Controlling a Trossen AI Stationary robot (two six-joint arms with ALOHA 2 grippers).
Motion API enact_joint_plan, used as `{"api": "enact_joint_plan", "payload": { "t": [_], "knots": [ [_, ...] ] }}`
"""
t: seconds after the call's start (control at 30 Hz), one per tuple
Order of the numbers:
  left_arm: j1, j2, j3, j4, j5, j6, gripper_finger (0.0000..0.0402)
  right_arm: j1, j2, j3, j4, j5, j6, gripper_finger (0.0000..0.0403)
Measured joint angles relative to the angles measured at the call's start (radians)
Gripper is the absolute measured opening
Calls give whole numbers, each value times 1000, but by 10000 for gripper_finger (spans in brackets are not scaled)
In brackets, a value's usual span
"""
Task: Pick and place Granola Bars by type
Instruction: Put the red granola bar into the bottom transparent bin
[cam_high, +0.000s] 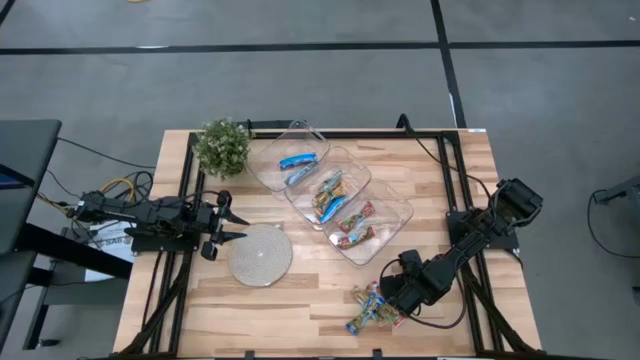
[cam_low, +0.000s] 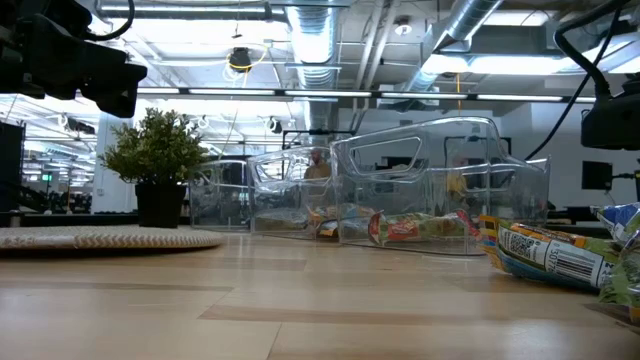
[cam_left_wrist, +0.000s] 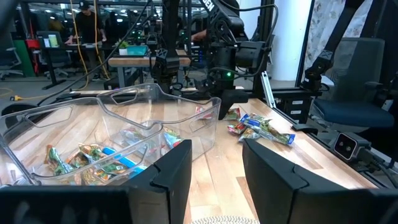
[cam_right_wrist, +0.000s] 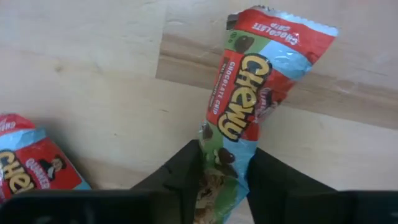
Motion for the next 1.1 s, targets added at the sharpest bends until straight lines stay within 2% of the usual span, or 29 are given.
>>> {"api": "enact_joint_plan", "payload": {
  "t": [0.3, 0.43, 0.53, 0.7, 0.9, 1.1],
  "knots": [
    [0, 0, 0, 0, 0, 0, 138, 11, 7, 33, -18, 71, -8, 63],
    [0, 0, 0, 0, 0, 0, 138, 7, 6, 52, 3, 150, -8, 57],
    [0, 0, 0, 0, 0, 0, 138, 5, -25, 54, 32, 233, -34, 53],
    [0, 0, 0, 0, 0, 0, 138, 6, -108, 56, 67, 304, -132, 41],
    [0, 0, 0, 0, 0, 0, 138, 7, -224, 56, 125, 437, -262, 21],
    [0, 0, 0, 0, 0, 0, 138, -12, -331, 57, 145, 596, -270, 18]
  ]
}}
